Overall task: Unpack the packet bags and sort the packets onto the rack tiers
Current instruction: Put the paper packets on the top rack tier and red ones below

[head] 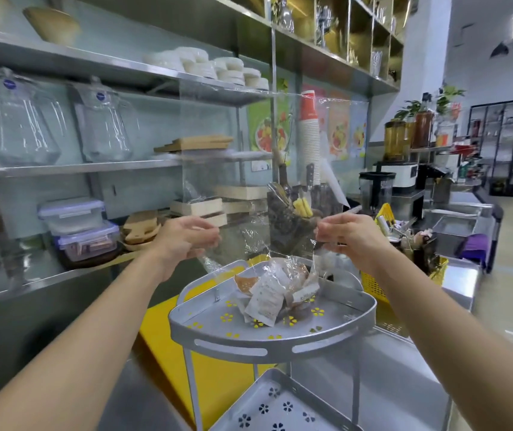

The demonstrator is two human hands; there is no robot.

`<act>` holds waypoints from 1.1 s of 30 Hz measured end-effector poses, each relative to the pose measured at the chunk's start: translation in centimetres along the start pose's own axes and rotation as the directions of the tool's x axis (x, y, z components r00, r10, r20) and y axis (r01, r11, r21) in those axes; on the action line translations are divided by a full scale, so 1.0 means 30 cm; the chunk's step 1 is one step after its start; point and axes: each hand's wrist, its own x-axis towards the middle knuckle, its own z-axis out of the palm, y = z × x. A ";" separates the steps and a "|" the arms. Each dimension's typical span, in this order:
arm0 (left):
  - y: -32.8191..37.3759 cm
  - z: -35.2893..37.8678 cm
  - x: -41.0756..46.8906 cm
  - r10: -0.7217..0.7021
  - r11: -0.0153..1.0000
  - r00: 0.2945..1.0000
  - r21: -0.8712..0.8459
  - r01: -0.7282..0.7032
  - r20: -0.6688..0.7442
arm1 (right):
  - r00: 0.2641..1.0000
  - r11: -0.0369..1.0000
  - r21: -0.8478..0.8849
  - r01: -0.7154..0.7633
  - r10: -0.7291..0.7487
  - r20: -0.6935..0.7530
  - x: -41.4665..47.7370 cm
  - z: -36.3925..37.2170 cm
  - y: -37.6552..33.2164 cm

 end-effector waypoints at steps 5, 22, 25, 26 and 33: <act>0.032 -0.005 0.006 0.110 0.988 0.986 -0.091 -0.122 -0.128 | 0.985 0.988 0.028 0.149 -0.146 -0.089 -0.006 0.028 -0.082; 0.229 -0.210 -0.117 0.278 0.959 0.835 0.081 -0.273 -0.476 | 0.900 0.887 0.163 0.432 -0.413 -0.137 -0.045 0.257 -0.321; 0.186 -0.287 -0.187 0.246 0.968 0.819 0.092 -0.233 -0.517 | 0.915 0.893 0.198 0.404 -0.389 -0.112 -0.049 0.349 -0.283; 0.161 -0.319 -0.218 0.234 0.972 0.811 0.108 -0.209 -0.536 | 0.924 0.901 0.206 0.383 -0.371 -0.092 -0.055 0.389 -0.263; -0.071 -0.591 -0.575 0.054 0.988 0.700 0.142 0.068 -0.712 | 0.944 0.951 0.204 0.234 -0.273 0.186 -0.192 0.789 -0.102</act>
